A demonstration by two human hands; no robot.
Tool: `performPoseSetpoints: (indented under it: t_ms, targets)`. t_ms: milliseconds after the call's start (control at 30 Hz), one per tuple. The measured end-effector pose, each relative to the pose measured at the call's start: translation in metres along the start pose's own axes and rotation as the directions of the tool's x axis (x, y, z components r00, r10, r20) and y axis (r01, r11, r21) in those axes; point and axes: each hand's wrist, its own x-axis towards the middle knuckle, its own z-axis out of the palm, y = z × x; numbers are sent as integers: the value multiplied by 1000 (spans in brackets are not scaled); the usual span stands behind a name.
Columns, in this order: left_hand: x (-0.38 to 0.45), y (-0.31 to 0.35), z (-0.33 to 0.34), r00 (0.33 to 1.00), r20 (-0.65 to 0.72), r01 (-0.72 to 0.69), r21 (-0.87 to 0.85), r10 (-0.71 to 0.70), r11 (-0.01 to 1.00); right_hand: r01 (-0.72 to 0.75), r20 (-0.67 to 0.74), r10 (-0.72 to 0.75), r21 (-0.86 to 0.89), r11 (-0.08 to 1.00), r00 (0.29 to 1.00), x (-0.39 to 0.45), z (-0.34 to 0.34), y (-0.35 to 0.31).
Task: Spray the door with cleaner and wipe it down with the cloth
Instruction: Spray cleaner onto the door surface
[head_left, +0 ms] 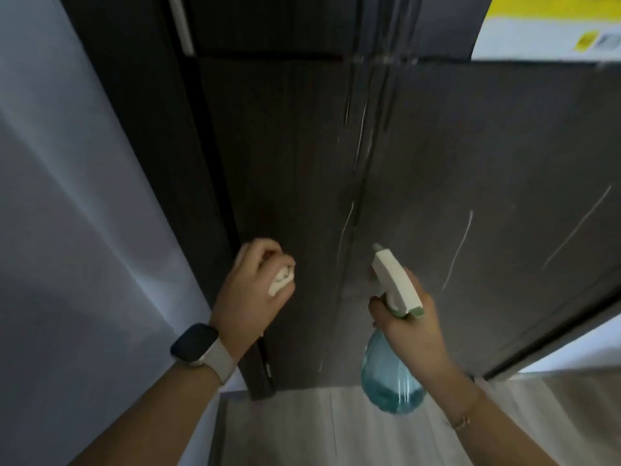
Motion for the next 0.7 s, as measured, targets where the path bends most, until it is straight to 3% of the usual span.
performPoseSetpoints:
  t_ms: [133,233,433,600,700]
  targets:
    - [-4,-24,29,976,-198,-63,115,85,991,155,-50,-154,22,988,987,5,12,47]
    - [-7,-44,39,950,-259,-107,254,174,961,263,-93,-258,45,964,962,0,12,63]
    - [-2,-70,36,965,-102,-196,342,243,919,449,-152,-459,-100,888,875,-20,-1,31]
    - [2,-74,40,967,-97,-189,340,235,921,366,-126,-369,-49,929,921,-16,-1,13]
    - [0,-70,42,969,-111,-163,382,220,910,372,-150,-391,-140,918,908,-7,3,9]
